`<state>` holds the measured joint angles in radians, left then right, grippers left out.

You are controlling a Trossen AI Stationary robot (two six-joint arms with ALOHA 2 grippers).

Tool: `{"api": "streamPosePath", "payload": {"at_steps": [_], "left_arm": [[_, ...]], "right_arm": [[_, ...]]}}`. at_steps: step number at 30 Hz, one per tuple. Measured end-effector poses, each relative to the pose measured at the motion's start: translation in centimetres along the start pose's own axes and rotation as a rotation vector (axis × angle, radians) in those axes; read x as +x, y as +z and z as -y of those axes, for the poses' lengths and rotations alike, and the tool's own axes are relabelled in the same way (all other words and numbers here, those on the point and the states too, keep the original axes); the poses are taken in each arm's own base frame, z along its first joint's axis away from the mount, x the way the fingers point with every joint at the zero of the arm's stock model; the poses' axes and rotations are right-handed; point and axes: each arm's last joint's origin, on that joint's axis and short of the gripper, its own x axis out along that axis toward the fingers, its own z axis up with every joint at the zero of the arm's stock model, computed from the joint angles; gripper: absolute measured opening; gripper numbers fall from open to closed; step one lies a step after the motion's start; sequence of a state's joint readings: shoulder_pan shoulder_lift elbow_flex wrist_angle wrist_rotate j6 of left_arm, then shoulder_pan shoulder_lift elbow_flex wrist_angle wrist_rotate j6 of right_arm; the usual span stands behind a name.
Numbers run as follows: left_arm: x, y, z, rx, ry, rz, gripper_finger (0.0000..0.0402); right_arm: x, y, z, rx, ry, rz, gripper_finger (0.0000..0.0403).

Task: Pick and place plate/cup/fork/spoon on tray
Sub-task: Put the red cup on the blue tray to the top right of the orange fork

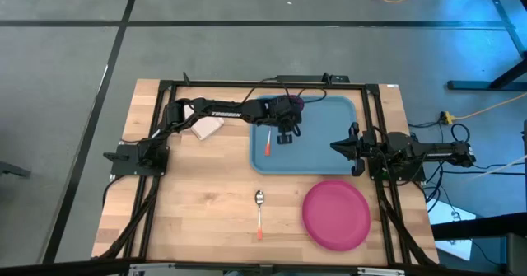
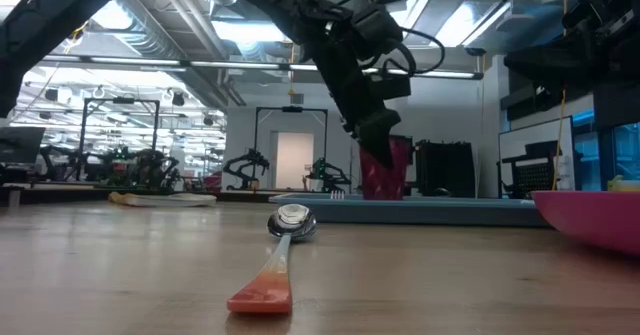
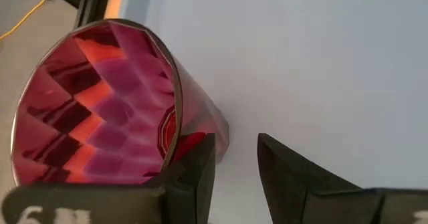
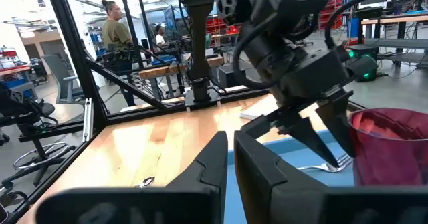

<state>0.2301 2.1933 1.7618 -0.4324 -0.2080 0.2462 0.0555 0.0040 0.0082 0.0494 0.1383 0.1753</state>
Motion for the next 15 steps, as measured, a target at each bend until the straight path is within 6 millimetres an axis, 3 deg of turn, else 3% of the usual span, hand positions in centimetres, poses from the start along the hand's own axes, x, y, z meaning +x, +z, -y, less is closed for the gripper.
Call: {"api": "streamPosePath", "payload": {"at_steps": [15], "left_arm": [[0.15, -0.22, -0.75, -0.012, 0.009, -0.007, 0.0104]], "right_arm": [[0.0, 0.0, 0.0, 0.004, 0.0, 0.0, 0.0033]]}}
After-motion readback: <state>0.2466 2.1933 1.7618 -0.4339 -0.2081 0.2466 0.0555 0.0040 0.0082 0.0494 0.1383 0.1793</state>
